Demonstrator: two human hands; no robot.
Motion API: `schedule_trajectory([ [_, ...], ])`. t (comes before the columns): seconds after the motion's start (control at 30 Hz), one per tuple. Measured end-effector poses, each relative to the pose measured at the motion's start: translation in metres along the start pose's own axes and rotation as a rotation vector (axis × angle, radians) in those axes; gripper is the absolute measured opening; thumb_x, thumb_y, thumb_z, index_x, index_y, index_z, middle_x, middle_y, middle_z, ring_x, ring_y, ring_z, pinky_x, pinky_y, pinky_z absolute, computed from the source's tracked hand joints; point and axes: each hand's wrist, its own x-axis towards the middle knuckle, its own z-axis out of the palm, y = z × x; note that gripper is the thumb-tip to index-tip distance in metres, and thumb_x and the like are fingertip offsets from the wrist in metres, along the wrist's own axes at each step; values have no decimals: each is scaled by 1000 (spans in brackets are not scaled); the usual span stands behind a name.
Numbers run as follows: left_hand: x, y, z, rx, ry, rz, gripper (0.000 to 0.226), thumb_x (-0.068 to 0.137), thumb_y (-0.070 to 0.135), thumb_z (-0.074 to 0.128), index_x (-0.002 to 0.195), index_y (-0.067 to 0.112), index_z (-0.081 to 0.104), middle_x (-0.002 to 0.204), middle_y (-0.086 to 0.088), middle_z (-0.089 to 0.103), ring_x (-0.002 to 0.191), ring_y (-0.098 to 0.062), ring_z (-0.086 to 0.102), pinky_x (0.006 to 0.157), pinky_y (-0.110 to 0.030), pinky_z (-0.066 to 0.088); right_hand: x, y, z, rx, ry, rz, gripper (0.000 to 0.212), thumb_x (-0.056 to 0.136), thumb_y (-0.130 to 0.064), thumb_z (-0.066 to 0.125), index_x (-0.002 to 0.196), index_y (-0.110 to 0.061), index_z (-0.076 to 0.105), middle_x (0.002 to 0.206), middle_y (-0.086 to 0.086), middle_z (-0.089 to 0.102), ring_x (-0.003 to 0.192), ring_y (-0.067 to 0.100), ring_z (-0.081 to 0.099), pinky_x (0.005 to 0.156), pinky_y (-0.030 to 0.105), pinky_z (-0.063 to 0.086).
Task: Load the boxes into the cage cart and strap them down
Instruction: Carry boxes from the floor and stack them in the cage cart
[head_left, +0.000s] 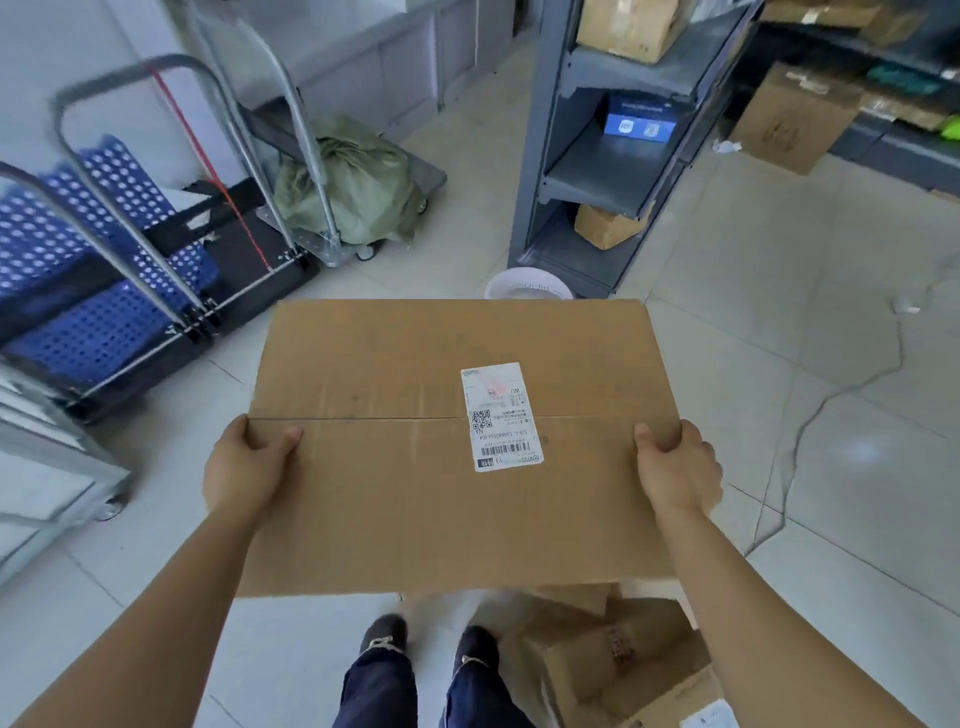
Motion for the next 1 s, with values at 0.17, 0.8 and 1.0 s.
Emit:
schedule_trajectory([
  [0.17, 6, -11, -70, -102, 153, -84, 61, 84, 40, 70, 133, 9, 49, 125, -15, 60, 112, -36, 56, 93, -47, 45, -23, -76, -1, 31, -29, -176, 63, 93, -53, 49, 142, -15, 41, 134, 15, 50, 124, 39, 44, 100, 50, 39],
  [0.8, 37, -178, -398, -256, 646, -228, 62, 85, 44, 67, 135, 11, 49, 130, -13, 59, 120, -35, 53, 92, -45, 43, -287, -385, 87, 138, -146, -724, 66, 90, -52, 55, 143, -15, 44, 138, 14, 52, 129, 37, 43, 105, 52, 39],
  [1.0, 41, -233, -489, -287, 765, -270, 62, 85, 43, 67, 136, 12, 49, 130, -12, 59, 119, -35, 54, 92, -43, 43, -381, -455, 129, 171, -175, -850, 62, 85, -58, 55, 132, -17, 53, 127, 12, 59, 119, 38, 52, 98, 52, 45],
])
